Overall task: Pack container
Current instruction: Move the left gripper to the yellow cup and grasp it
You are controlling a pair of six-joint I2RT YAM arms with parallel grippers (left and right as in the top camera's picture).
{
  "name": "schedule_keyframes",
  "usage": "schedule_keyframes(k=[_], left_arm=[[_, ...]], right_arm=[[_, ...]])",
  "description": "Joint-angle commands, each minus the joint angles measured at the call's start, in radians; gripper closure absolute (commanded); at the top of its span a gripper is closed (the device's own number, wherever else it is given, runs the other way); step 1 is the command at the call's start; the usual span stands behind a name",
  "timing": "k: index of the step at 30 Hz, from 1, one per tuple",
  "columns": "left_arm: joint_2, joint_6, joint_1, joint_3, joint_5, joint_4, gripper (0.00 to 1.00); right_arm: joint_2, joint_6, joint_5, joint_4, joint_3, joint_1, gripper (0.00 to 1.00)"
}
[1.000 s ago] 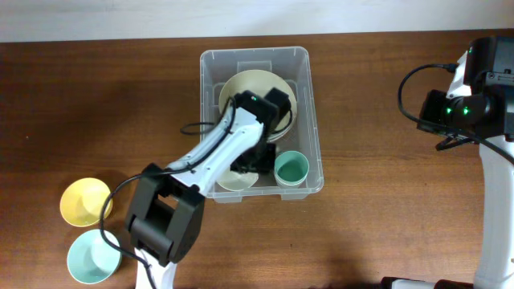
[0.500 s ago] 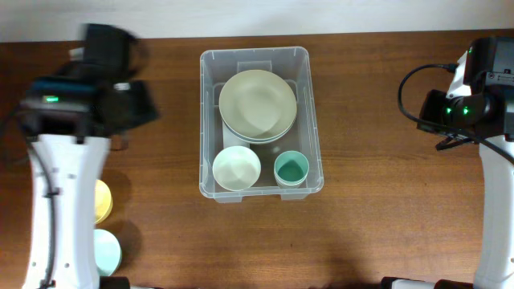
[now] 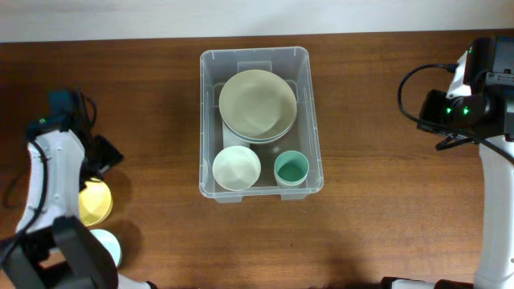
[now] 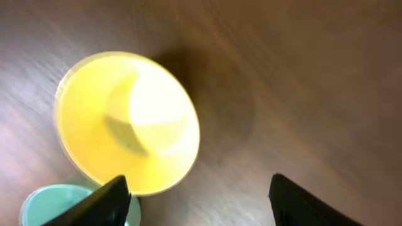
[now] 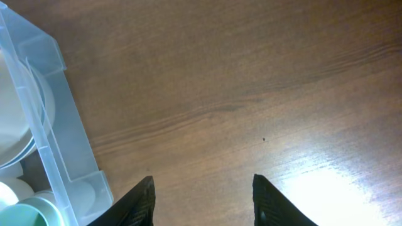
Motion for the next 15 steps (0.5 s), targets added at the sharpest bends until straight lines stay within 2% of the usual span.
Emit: schedule_keyframes(k=[1,6,7,11,14,15], left_arm=[[0.073,0.003,0.015,-0.095,0.012,0.055,0.27],[0.172,0.002,0.015,-0.111,0.027,0.101,0.27],[0.190,0.003,0.015,-0.111,0.035,0.115,0.30],[0.195,0.003,0.015,-0.106,0.050,0.129,0.53],[0.195,0.003,0.015,-0.074,0.050,0.128,0.77],[0.195,0.007,0.015,-0.061,0.050,0.127,0.82]], right_arm=[[0.002,0.008,0.005,0.001,-0.003,-0.006,0.54],[0.002,0.008,0.005,0.001,-0.003,-0.006,0.55],[0.002,0.008,0.005,0.001,-0.003,-0.006,0.55],[0.002,0.008,0.005,0.001,-0.003,-0.006,0.54],[0.002,0.008,0.005,0.001,-0.003,-0.006,0.54],[0.002,0.008,0.005,0.001,-0.003,-0.006,0.54]])
